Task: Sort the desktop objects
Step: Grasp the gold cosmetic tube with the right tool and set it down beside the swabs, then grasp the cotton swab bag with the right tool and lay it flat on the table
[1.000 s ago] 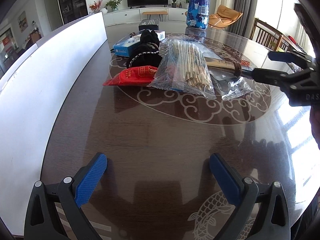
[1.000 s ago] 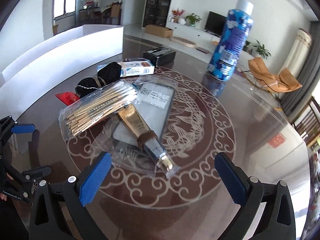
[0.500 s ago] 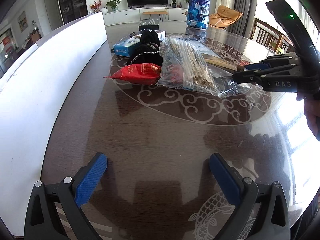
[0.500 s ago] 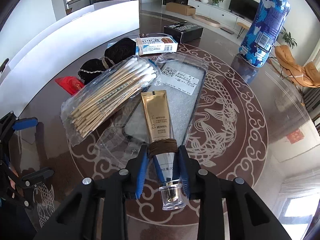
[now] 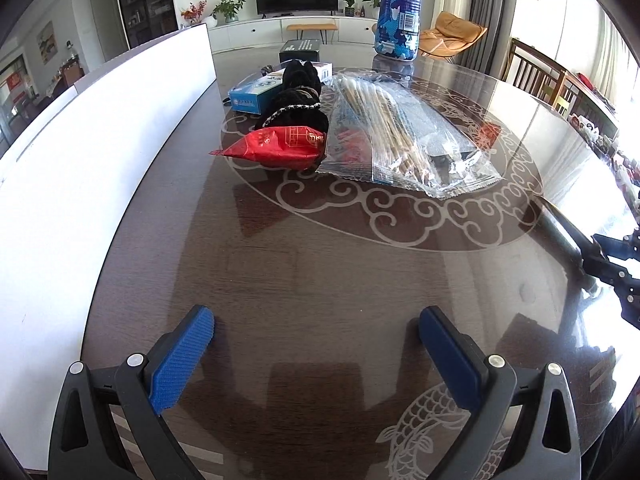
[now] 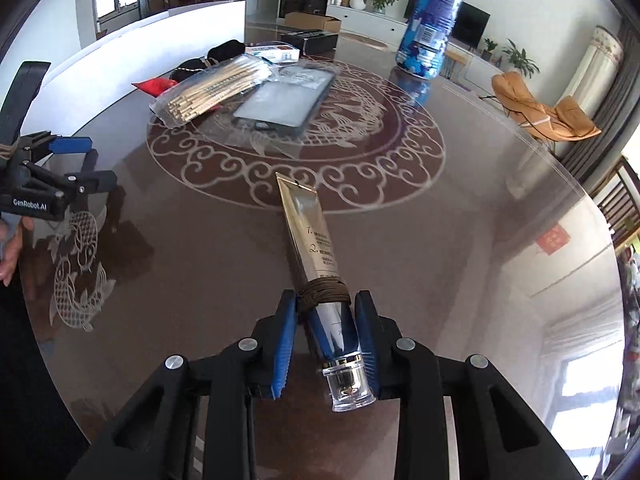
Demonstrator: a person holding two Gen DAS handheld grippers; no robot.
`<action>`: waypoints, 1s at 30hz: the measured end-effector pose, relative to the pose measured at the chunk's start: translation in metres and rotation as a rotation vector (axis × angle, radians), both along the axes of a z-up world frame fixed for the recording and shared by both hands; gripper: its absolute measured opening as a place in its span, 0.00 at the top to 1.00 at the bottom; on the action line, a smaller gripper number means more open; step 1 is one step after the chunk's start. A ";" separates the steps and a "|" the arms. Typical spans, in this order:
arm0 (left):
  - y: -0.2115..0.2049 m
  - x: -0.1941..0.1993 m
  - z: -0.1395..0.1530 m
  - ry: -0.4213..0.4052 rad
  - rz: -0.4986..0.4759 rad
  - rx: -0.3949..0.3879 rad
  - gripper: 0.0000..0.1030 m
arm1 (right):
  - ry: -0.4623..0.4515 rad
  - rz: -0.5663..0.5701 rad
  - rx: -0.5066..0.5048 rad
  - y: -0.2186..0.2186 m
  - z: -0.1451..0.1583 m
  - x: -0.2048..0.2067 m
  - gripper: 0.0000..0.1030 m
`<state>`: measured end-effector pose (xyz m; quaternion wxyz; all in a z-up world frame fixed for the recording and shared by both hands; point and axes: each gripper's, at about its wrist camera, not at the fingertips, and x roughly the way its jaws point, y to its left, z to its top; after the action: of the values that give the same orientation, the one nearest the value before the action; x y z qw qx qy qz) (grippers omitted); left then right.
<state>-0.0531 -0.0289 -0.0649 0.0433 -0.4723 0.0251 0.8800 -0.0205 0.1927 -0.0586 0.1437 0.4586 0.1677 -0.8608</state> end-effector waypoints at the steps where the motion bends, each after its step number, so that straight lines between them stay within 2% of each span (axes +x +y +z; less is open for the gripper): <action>1: 0.000 0.001 0.000 0.002 0.001 0.000 0.00 | 0.007 -0.021 0.007 0.006 -0.001 0.002 0.70; 2: 0.000 0.001 0.000 0.003 0.001 0.000 0.00 | 0.011 -0.044 0.011 0.012 -0.002 0.003 0.68; 4: 0.000 0.001 0.000 0.004 -0.001 0.000 0.00 | 0.013 -0.088 -0.001 0.020 0.000 0.004 0.49; 5: 0.000 0.002 0.000 0.004 -0.004 0.000 0.00 | 0.014 -0.113 -0.003 0.024 0.001 0.004 0.34; 6: 0.000 0.002 0.000 0.003 -0.006 0.000 0.00 | 0.025 -0.131 -0.012 0.027 0.003 0.003 0.32; 11: -0.002 0.001 0.000 -0.005 -0.010 -0.001 0.00 | 0.136 -0.155 -0.045 0.013 0.031 0.004 0.30; 12: -0.002 0.001 0.000 -0.006 -0.009 -0.001 0.00 | 0.150 -0.142 -0.065 0.005 0.037 0.001 0.24; 14: -0.001 0.001 0.000 -0.009 -0.010 -0.002 0.00 | 0.152 -0.106 -0.093 -0.018 0.043 -0.009 0.19; 17: -0.001 0.001 0.000 -0.011 -0.013 -0.003 0.00 | 0.161 -0.038 -0.114 -0.062 0.049 -0.030 0.19; 21: -0.007 0.004 0.001 -0.031 -0.009 -0.005 0.00 | 0.208 0.017 -0.013 -0.123 0.048 -0.075 0.19; 23: -0.014 0.007 0.001 -0.042 0.004 -0.005 0.00 | 0.228 0.031 -0.012 -0.141 0.052 -0.103 0.19; 25: -0.022 0.010 0.001 -0.048 0.020 -0.005 0.00 | 0.228 0.003 0.003 -0.155 0.056 -0.133 0.19; 30: -0.032 0.015 0.001 -0.051 0.033 -0.006 0.00 | 0.140 -0.152 0.041 -0.161 0.049 -0.208 0.19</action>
<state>-0.0380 -0.0607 -0.0636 0.0279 -0.4952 0.0186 0.8681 -0.2285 0.0318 -0.0100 0.0566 0.4115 0.1596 -0.8956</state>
